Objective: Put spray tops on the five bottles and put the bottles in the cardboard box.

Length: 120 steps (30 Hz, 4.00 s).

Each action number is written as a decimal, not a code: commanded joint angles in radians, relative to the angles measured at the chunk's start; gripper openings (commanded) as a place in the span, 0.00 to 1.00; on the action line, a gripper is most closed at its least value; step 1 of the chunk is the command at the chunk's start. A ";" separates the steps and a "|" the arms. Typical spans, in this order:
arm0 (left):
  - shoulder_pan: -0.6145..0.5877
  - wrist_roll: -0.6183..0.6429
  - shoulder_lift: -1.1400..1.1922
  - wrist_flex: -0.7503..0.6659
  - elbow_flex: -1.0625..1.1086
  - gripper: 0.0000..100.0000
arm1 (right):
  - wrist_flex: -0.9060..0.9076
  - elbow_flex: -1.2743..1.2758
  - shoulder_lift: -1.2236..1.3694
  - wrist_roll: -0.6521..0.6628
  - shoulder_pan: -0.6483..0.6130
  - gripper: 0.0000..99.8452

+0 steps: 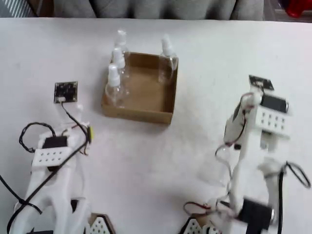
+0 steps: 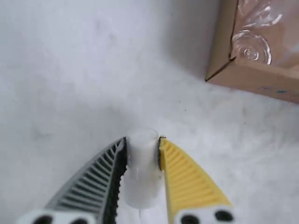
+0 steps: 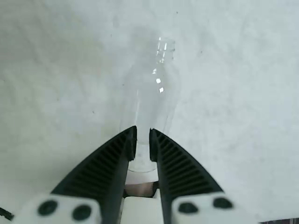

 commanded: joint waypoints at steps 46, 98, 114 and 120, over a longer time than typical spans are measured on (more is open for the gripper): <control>-0.010 0.000 0.001 -0.028 0.003 0.02 | -0.120 -0.167 0.160 0.884 0.595 0.02; -0.013 0.000 0.001 -0.028 0.005 0.02 | -0.727 0.054 0.344 0.704 0.576 0.26; -0.013 0.000 0.001 -0.028 0.005 0.02 | -0.498 -0.178 0.472 0.704 0.607 0.05; -0.013 0.000 0.001 -0.028 0.005 0.02 | -0.433 -0.227 0.473 0.703 0.590 0.29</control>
